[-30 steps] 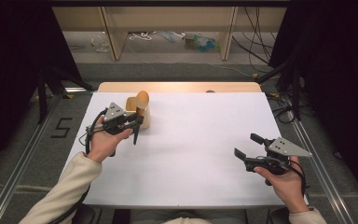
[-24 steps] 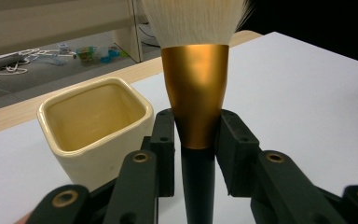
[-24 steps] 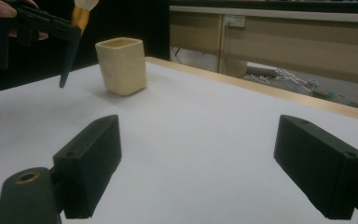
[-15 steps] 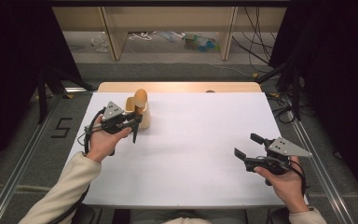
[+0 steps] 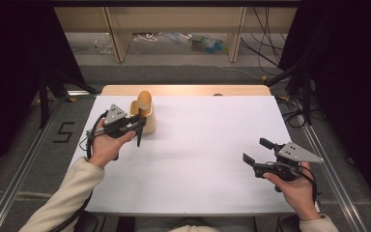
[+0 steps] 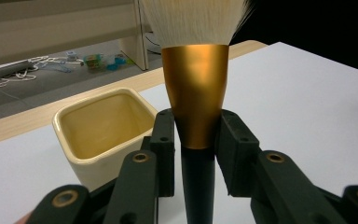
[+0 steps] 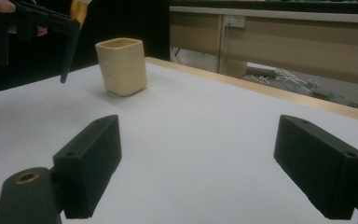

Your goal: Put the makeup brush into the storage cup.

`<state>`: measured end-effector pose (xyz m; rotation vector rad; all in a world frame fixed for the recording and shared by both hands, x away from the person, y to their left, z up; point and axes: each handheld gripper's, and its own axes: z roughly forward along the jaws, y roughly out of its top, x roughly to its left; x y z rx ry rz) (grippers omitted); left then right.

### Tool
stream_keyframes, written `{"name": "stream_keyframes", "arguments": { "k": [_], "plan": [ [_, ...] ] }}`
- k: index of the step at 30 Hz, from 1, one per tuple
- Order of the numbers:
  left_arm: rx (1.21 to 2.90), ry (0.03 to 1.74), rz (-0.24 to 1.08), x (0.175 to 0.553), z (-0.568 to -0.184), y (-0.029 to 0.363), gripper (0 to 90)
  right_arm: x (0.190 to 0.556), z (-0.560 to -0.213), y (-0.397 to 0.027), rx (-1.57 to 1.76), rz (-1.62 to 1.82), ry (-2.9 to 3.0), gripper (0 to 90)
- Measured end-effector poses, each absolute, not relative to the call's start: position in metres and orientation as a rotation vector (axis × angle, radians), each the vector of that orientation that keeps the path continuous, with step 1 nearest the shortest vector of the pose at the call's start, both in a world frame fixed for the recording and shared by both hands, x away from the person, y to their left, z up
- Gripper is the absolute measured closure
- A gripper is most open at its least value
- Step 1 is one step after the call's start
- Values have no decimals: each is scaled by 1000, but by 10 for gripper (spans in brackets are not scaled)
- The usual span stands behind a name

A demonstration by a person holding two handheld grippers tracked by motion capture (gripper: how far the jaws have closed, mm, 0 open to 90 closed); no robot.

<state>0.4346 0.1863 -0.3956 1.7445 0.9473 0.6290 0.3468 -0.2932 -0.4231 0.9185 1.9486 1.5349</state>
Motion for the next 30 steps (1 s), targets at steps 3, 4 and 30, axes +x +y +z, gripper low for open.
{"name": "stream_keyframes", "arguments": {
  "k": [3,4,30],
  "plan": [
    [1734,949,631,435,-395,187,696,347,-423,-293,921,1535,1950,159],
    [1736,949,633,435,-394,188,696,347,-423,-293,920,1534,1949,160],
    [1696,956,659,436,-387,191,696,347,-423,-293,917,1533,1948,159]
  ]
}}
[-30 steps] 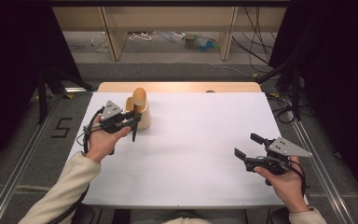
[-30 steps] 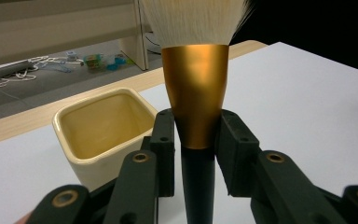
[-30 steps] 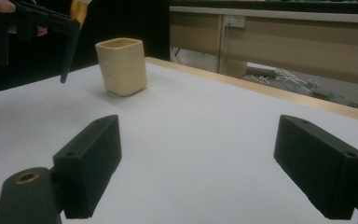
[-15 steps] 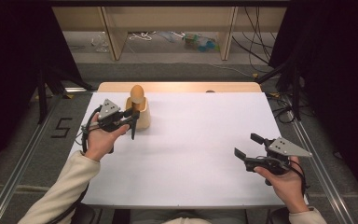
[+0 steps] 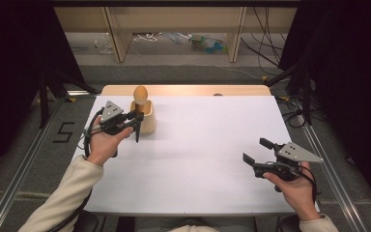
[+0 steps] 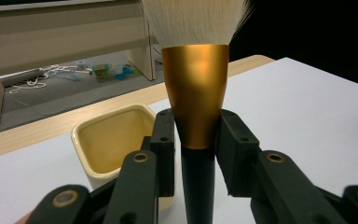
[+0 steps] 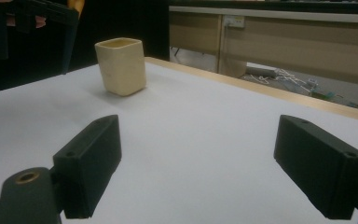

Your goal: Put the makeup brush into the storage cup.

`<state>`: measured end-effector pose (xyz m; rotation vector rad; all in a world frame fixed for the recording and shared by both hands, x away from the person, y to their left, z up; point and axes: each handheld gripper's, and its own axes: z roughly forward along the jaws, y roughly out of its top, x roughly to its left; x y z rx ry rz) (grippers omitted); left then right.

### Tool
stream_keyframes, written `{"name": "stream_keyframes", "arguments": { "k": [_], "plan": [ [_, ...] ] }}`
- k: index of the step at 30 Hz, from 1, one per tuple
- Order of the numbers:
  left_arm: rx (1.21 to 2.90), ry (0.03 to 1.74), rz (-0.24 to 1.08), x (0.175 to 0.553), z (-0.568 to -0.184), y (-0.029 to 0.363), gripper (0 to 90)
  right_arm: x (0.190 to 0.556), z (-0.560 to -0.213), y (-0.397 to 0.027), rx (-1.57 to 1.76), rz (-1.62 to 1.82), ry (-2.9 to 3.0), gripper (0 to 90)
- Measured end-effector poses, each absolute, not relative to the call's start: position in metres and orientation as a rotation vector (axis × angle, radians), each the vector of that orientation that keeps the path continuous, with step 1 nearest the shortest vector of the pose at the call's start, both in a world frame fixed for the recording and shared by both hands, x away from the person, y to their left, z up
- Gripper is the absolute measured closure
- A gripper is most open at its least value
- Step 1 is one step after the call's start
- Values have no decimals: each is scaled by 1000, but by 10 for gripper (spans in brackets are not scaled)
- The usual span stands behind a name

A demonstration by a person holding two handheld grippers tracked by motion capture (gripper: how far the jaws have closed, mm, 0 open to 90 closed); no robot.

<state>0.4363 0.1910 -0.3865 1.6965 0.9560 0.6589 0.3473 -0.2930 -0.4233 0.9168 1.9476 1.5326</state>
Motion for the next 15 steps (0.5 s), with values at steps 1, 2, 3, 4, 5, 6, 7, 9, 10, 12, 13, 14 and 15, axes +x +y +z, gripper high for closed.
{"name": "stream_keyframes", "arguments": {
  "k": [1,2,3,4,5,6,7,9,10,12,13,14,15],
  "plan": [
    [1693,957,660,436,-386,191,696,347,-423,-293,919,1533,1948,160],
    [1696,955,662,437,-386,191,696,347,-423,-293,918,1533,1949,160],
    [1691,959,662,437,-386,191,696,347,-423,-293,917,1533,1948,160],
    [1688,958,665,437,-386,191,696,347,-423,-293,917,1533,1948,160],
    [1684,958,664,437,-385,191,696,347,-423,-293,918,1536,1952,159],
    [1681,957,668,437,-385,191,696,347,-423,-293,918,1535,1952,159],
    [1678,958,671,437,-385,192,696,347,-423,-293,919,1533,1950,160],
    [1670,961,673,437,-384,192,696,347,-423,-293,918,1536,1953,160],
    [1670,960,676,437,-384,192,696,347,-423,-293,918,1536,1953,160],
    [1664,959,682,437,-383,193,696,347,-423,-293,919,1536,1953,160],
    [1660,961,683,437,-383,193,696,347,-423,-293,918,1534,1954,160],
    [1657,962,683,438,-383,193,696,347,-423,-293,918,1534,1954,160],
    [1655,963,686,438,-383,193,696,348,-424,-292,919,1544,1952,160]
  ]
}}
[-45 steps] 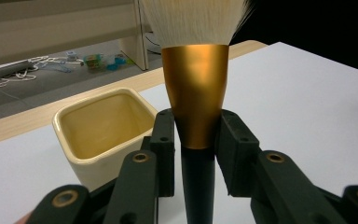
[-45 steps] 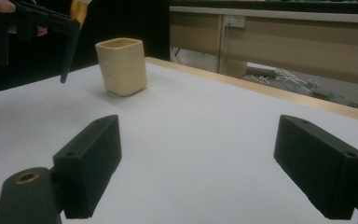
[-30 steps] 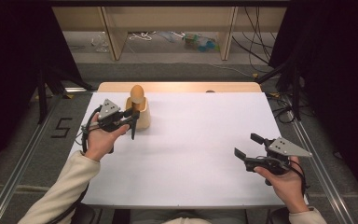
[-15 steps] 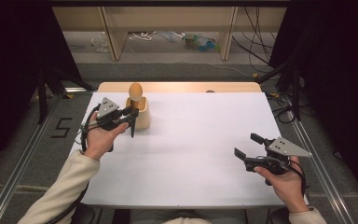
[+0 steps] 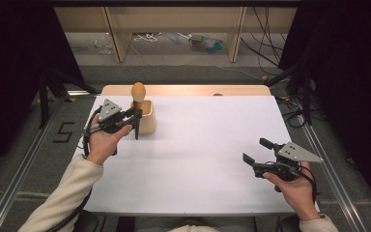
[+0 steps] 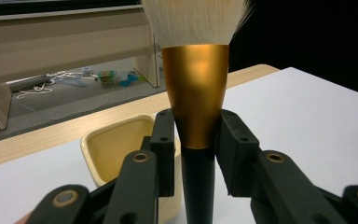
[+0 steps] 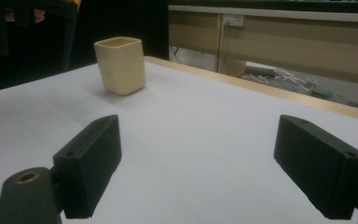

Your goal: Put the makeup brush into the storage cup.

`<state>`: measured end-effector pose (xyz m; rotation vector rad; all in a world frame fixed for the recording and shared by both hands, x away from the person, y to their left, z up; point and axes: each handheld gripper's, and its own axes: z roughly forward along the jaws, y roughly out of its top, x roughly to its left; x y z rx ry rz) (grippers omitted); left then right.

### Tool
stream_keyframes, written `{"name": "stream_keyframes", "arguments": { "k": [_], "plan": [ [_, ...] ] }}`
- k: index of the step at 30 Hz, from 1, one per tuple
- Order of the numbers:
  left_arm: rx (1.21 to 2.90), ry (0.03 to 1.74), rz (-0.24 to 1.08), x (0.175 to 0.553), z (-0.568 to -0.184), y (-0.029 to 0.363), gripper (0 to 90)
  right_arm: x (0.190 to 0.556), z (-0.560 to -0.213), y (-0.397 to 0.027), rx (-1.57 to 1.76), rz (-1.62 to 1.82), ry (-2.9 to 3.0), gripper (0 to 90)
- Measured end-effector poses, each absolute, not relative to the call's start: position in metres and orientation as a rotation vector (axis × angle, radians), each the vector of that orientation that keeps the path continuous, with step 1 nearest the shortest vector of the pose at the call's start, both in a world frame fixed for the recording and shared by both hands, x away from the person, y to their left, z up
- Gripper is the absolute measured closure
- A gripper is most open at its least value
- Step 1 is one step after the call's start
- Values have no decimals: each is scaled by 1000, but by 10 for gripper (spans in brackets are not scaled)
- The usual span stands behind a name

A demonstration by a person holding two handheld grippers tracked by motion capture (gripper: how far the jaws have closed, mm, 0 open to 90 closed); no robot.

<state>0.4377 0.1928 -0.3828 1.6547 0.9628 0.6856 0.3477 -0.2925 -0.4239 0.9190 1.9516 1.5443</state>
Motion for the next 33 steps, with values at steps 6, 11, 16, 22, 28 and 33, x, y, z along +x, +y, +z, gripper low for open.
{"name": "stream_keyframes", "arguments": {
  "k": [6,11,16,22,28,33],
  "plan": [
    [1639,969,692,438,-382,193,696,347,-423,-293,919,1534,1954,160],
    [1633,970,702,439,-381,193,696,347,-423,-293,921,1531,1949,160],
    [1624,970,713,439,-379,193,696,347,-423,-293,919,1531,1948,160],
    [1617,971,716,440,-378,192,696,347,-423,-293,920,1530,1947,160],
    [1608,972,719,441,-376,190,696,347,-423,-293,924,1531,1948,160],
    [1600,972,721,442,-375,188,696,347,-423,-293,924,1531,1946,160]
  ]
}}
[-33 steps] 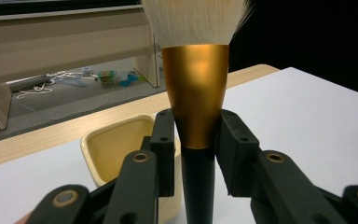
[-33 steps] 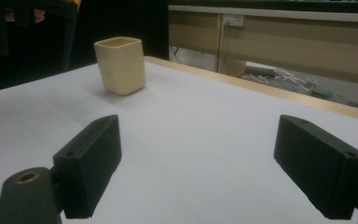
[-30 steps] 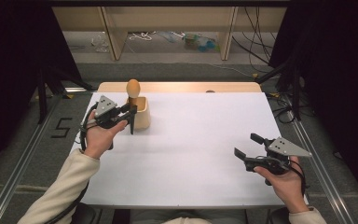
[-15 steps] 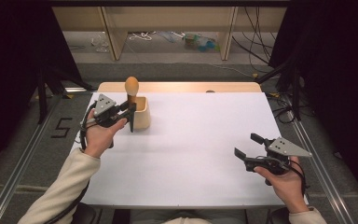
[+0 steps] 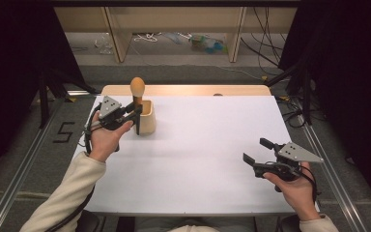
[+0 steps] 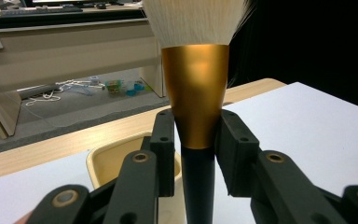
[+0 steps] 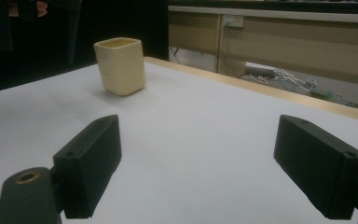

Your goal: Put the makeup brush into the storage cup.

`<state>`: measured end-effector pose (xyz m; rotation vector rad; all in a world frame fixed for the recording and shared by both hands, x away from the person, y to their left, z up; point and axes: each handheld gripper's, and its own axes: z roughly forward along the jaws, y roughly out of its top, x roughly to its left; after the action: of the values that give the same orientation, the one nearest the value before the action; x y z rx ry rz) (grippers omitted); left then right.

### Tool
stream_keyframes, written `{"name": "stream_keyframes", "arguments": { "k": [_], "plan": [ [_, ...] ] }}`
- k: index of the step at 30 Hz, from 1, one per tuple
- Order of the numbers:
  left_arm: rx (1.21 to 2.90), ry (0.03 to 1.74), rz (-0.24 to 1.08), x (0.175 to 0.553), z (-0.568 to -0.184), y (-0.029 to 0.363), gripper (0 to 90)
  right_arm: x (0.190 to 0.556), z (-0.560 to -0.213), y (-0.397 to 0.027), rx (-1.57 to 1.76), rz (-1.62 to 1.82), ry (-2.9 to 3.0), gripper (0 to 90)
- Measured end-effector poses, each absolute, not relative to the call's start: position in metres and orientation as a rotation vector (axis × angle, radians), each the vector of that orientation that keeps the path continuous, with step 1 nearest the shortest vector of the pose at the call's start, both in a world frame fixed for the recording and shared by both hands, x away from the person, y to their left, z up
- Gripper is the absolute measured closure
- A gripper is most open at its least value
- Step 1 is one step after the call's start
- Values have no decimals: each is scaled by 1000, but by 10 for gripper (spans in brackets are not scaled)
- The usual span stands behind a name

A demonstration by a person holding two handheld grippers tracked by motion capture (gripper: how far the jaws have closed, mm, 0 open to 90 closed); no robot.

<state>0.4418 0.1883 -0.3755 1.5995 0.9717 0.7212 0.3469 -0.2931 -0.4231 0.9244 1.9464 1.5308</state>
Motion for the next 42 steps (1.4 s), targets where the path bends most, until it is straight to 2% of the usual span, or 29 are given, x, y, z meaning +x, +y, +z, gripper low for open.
{"name": "stream_keyframes", "arguments": {
  "k": [42],
  "plan": [
    [1562,980,737,447,-370,183,696,347,-423,-293,920,1530,1947,159]
  ]
}}
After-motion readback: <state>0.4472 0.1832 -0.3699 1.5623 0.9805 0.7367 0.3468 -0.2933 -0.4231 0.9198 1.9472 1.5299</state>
